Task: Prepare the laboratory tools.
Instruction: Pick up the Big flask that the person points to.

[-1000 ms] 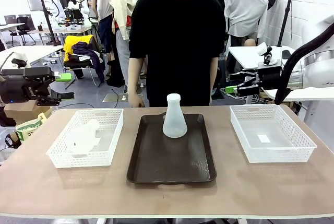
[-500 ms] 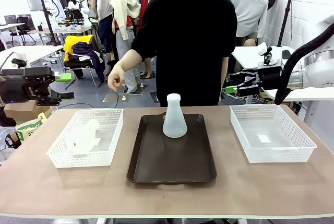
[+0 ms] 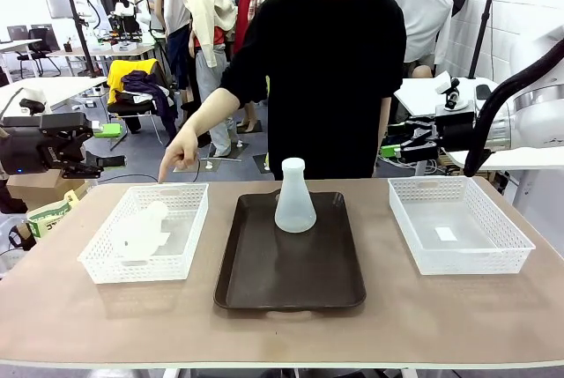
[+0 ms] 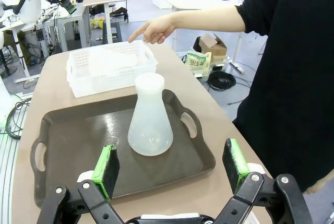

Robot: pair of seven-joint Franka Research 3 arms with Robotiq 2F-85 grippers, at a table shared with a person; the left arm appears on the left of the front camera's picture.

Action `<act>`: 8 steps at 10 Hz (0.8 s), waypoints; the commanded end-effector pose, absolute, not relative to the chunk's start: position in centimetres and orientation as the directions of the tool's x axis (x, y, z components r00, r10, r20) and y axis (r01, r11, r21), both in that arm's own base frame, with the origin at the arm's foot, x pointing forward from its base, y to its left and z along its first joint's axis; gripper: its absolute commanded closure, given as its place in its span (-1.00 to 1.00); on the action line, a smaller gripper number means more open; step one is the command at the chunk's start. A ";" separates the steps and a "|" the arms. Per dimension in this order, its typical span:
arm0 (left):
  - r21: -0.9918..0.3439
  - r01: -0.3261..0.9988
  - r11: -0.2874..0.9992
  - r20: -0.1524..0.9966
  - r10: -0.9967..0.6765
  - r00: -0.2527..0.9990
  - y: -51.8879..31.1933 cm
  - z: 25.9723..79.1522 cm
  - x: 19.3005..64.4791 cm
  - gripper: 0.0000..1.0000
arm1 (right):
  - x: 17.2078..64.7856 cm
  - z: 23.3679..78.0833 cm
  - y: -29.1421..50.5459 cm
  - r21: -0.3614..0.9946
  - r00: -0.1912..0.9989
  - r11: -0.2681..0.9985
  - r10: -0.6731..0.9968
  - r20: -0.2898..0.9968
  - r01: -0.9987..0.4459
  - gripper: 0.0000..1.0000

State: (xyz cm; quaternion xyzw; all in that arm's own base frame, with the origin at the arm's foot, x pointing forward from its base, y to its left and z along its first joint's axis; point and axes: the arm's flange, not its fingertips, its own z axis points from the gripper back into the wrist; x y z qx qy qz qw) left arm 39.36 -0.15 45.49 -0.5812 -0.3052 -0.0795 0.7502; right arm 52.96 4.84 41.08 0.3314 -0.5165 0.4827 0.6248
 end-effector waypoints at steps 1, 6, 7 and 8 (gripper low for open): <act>-0.828 0.464 0.315 0.543 0.244 0.804 -0.4 45.5 39.5 -1.00 | 52.8 41.2 4.8 -0.082 0.005 0.311 0.270 0.963 -0.947 -1.00; -0.828 0.464 0.315 0.543 0.244 0.804 -0.4 45.5 39.5 -1.00 | 52.8 41.2 4.8 -0.082 0.005 0.311 0.270 0.963 -0.947 -1.00; -0.828 0.464 0.315 0.543 0.244 0.804 -0.4 45.5 39.5 -1.00 | 52.8 41.2 4.8 -0.082 0.005 0.311 0.270 0.963 -0.947 -1.00; -0.828 0.464 0.315 0.543 0.244 0.804 -0.4 45.5 39.5 -1.00 | 52.8 41.2 4.8 -0.082 0.005 0.311 0.270 0.963 -0.947 -1.00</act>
